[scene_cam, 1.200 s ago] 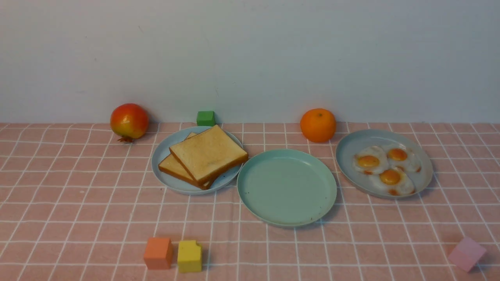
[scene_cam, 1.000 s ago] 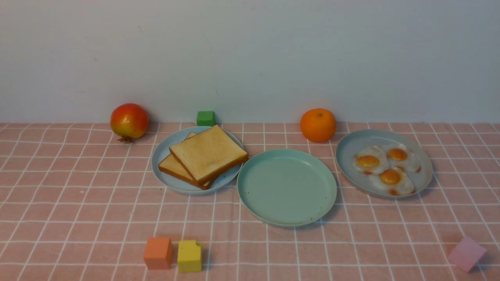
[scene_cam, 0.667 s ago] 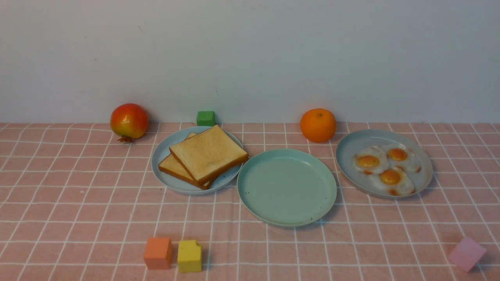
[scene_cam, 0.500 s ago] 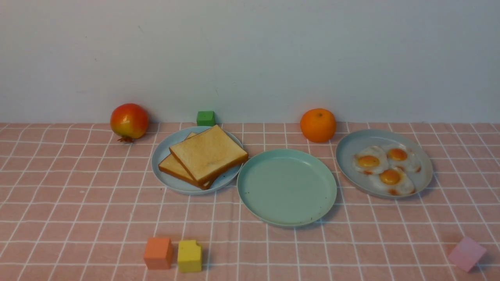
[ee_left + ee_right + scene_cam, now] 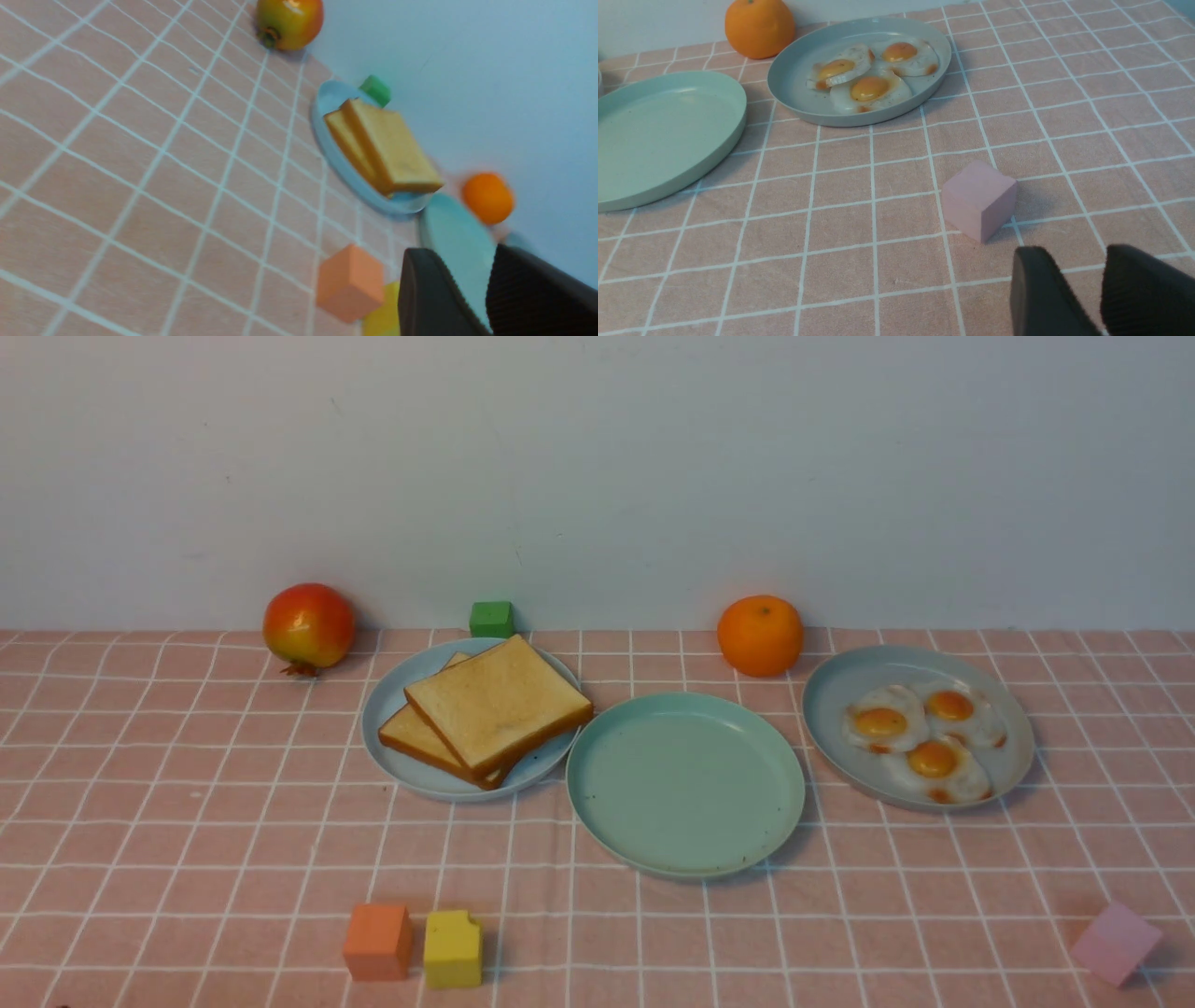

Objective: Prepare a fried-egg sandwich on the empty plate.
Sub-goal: Use the left arm to grab a slice of bread

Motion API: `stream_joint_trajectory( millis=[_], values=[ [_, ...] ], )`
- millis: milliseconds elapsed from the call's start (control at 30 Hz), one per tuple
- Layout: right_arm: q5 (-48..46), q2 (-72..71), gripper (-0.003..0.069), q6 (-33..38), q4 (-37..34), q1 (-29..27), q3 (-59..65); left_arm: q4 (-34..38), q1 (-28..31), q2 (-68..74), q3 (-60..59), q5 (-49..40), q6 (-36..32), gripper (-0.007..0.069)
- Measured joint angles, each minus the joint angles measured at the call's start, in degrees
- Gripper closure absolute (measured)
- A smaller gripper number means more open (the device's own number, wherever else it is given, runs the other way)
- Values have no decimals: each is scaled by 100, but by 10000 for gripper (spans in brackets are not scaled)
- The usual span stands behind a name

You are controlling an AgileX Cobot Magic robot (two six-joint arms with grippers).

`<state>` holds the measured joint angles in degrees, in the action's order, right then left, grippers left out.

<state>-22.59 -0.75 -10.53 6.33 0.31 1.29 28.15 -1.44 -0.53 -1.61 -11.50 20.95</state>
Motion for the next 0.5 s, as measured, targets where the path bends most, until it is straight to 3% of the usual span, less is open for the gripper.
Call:
stream_joint_trajectory(
  millis=[133, 267, 433, 500],
  values=[
    [0, 0, 419, 0, 0, 0, 0, 784, 0, 0, 0, 397, 90, 385],
    [0, 0, 419, 0, 0, 0, 0, 1048, -7, 0, 112, 399, 90, 405],
    [0, 0, 419, 0, 0, 0, 0, 1090, -169, 577, 1597, -1317, -812, 593],
    [0, 0, 419, 0, 0, 0, 0, 1085, -182, 1363, 2310, -2163, -1318, 612]
  ],
)
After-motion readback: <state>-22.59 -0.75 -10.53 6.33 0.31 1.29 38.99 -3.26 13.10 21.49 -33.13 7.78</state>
